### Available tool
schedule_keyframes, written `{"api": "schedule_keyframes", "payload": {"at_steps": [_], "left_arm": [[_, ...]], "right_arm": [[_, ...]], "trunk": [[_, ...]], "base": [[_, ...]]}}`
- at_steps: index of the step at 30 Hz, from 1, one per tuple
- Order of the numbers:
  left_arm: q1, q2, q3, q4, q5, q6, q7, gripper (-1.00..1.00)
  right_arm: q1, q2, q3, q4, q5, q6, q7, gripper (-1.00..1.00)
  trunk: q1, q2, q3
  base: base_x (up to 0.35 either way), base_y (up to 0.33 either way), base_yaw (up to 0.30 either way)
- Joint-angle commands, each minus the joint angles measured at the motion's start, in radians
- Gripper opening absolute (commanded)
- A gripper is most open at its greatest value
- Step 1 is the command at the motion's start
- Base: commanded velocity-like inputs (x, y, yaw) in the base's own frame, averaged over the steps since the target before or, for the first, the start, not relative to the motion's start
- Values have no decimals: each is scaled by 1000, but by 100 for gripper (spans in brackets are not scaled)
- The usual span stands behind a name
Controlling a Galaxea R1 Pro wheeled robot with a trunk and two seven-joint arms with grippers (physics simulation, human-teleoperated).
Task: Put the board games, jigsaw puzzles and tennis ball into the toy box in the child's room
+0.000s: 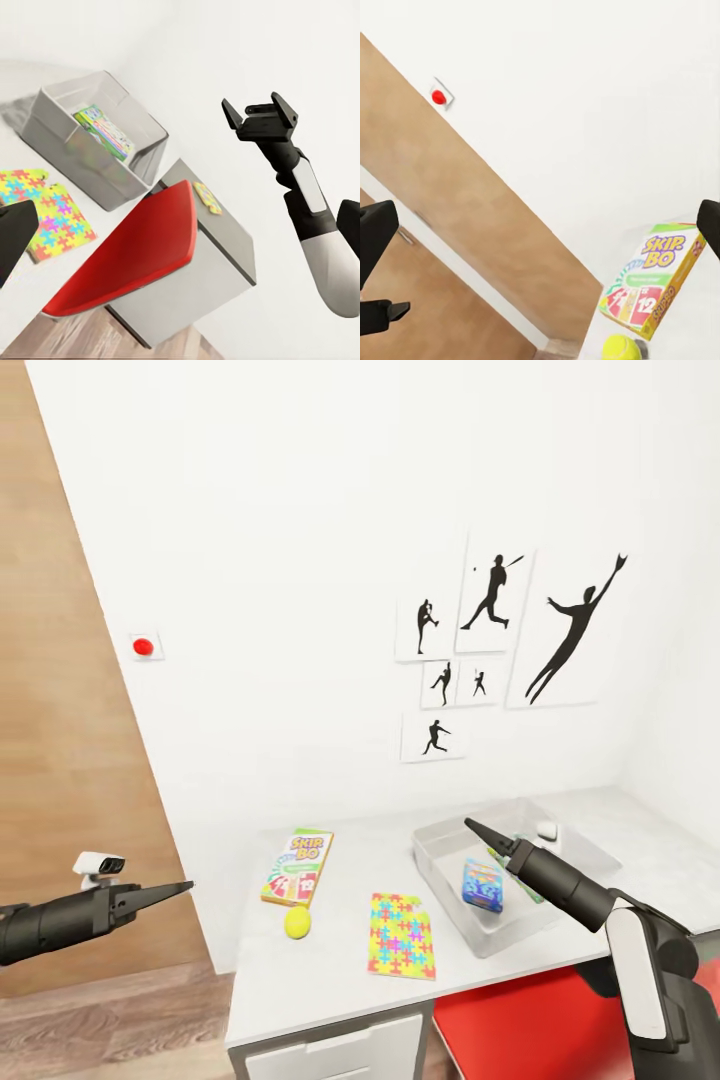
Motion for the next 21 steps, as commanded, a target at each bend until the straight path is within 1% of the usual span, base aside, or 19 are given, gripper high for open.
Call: {"api": "schedule_keyframes", "payload": {"at_steps": [1,3,9,18,21], "left_arm": [[0,0,0,1,-1,11,-4,100],[0,0,0,1,-1,11,-4,100],[0,0,0,1,-1,11,-4,100],[0,0,0,1,-1,11,-4,100],[0,0,0,1,-1,11,-4,100]], "right_arm": [[-1,0,-1,0,-1,5,2,100],[-1,0,0,0,-1,6,-3,100],[-1,0,2,0,-2,7,-51,100],[-2,1,5,0,-3,7,-89,100],[-2,0,12,0,-4,7,-98,100]], "trunk": [[0,-1,-1],[0,-1,-1],[0,-1,-1],[0,-1,-1],[0,-1,-1]], "base": [[0,297,0],[0,297,0],[0,297,0],[0,297,0],[0,297,0]]}}
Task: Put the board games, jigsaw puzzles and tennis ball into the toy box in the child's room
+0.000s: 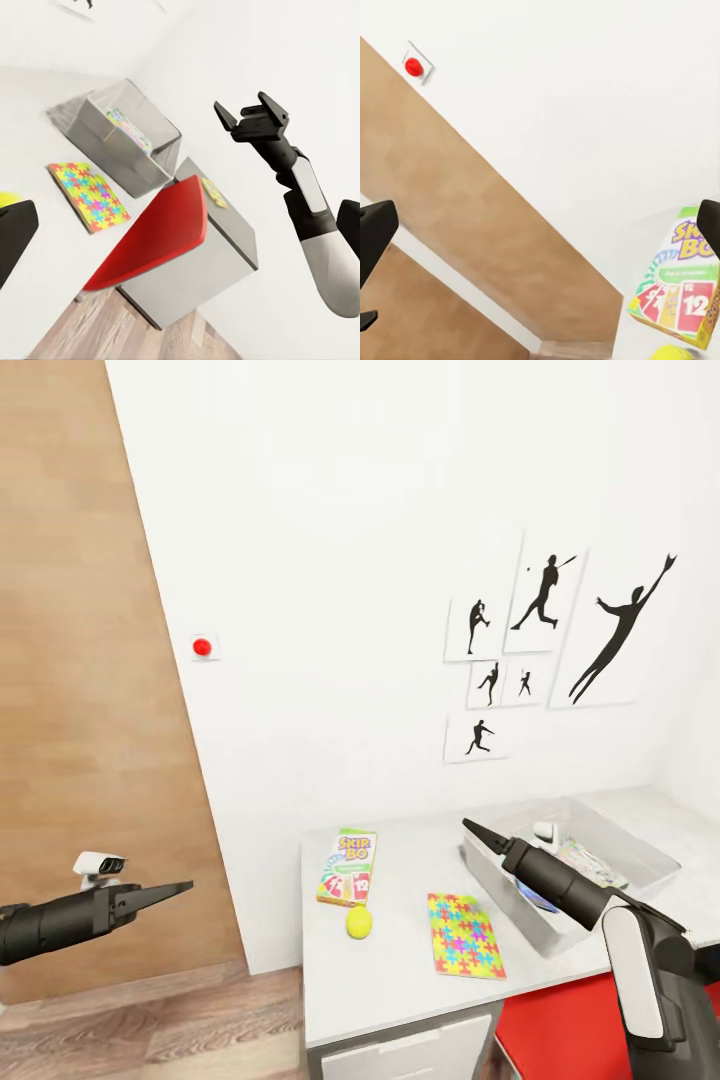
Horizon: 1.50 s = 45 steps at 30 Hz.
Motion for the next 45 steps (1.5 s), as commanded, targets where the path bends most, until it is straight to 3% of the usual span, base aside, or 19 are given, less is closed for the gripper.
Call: {"api": "schedule_keyframes", "payload": {"at_steps": [1,13,24,35,45], "left_arm": [[0,0,0,1,-1,11,-4,100],[0,0,0,2,-2,7,-4,100],[0,-1,0,2,-3,6,-4,100],[0,-1,0,2,-4,6,-4,100],[0,-1,0,2,-4,6,-4,100]], "right_arm": [[-1,0,2,0,-1,5,1,100],[-1,0,29,-1,0,8,-41,100],[-1,0,44,-4,-1,9,-64,100],[-1,1,47,-4,-1,5,-62,100],[-1,1,47,-3,-1,2,-60,100]], "trunk": [[0,-1,-1],[0,-1,-1],[0,-1,-1],[0,-1,-1],[0,-1,-2]], "base": [[0,297,0],[0,236,0],[0,14,8],[0,0,217],[0,8,17]]}}
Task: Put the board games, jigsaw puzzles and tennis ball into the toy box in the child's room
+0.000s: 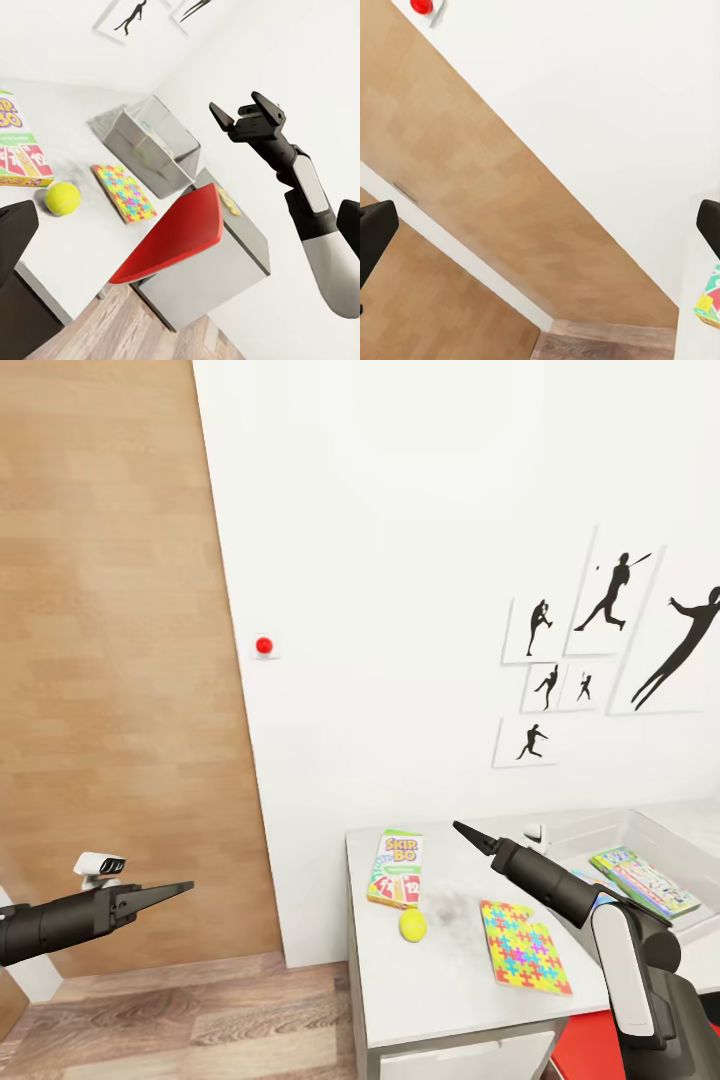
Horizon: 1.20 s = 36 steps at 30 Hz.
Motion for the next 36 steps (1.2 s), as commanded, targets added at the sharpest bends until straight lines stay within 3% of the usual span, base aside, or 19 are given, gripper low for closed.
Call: {"api": "schedule_keyframes", "payload": {"at_steps": [1,10,26,36], "left_arm": [[0,0,0,0,-1,11,-4,100],[0,0,0,0,-1,11,-4,100],[0,-1,-2,0,-1,-2,-4,100],[0,-1,-1,0,2,-5,-4,100]], "right_arm": [[-1,0,-1,0,-1,5,2,100],[-1,1,-1,0,-1,4,2,100],[-1,0,-1,0,-1,4,2,100],[-1,1,2,-1,-1,5,2,100]], "trunk": [[0,-1,-1],[0,-1,-1],[0,-1,-1],[0,-1,-2]], "base": [[0,102,0],[77,123,0],[219,19,0],[35,7,2]]}}
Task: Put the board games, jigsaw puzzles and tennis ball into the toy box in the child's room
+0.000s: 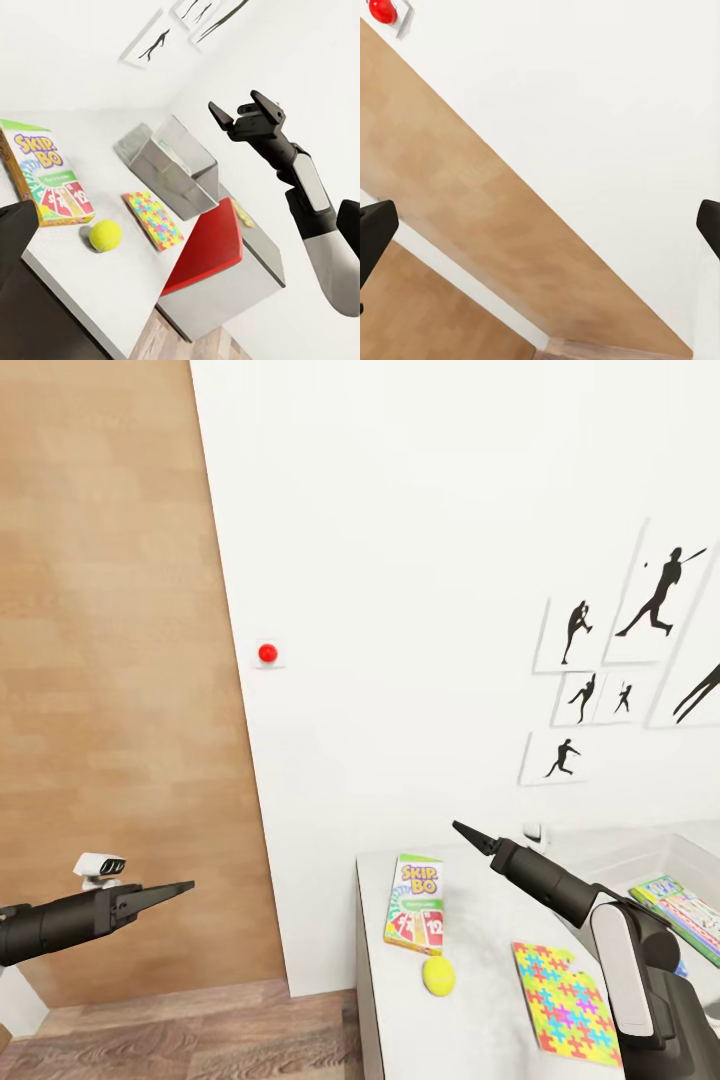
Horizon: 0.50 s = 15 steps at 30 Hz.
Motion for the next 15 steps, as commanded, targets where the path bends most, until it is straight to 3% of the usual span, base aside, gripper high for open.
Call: {"api": "schedule_keyframes", "payload": {"at_steps": [1,15], "left_arm": [[0,0,0,0,-1,11,-4,100],[0,0,-2,0,-5,8,-4,100]], "right_arm": [[-1,0,-1,0,-1,7,3,100],[-1,2,-2,3,0,5,-11,100]], "trunk": [[0,-1,-2],[0,-1,-8]], "base": [[3,1,34],[0,0,25]]}}
